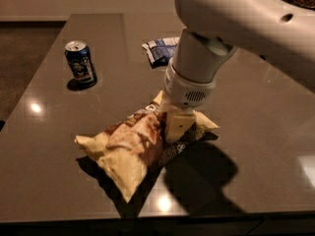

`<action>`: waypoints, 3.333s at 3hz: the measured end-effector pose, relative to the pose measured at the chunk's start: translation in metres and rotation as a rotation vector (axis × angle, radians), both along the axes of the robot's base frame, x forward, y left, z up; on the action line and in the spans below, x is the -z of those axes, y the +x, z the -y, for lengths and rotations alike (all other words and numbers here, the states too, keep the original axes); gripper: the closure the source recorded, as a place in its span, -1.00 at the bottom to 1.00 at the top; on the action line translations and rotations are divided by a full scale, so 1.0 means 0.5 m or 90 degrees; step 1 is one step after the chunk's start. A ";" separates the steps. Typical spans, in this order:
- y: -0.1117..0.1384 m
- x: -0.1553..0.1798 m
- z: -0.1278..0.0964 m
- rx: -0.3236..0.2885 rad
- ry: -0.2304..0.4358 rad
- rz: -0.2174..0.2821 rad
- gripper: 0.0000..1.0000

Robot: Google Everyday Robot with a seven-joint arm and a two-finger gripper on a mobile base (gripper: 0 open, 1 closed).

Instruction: Move brown chip bag near blue chip bag

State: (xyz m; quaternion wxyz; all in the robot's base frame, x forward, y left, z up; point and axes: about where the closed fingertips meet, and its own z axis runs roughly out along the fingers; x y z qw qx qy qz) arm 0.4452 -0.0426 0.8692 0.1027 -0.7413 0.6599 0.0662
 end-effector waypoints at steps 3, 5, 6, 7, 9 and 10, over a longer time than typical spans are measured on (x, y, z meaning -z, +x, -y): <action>0.136 -0.078 0.070 0.078 -0.036 0.087 1.00; 0.310 -0.139 0.186 0.191 -0.070 0.178 1.00; 0.397 -0.173 0.229 0.231 -0.047 0.221 0.95; 0.438 -0.182 0.253 0.247 -0.020 0.234 0.51; 0.444 -0.178 0.249 0.246 -0.018 0.234 -0.58; 0.445 -0.174 0.247 0.245 -0.018 0.232 -1.00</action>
Offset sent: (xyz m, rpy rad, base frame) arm 0.0661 -0.0306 0.0493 -0.0536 -0.1514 -0.1039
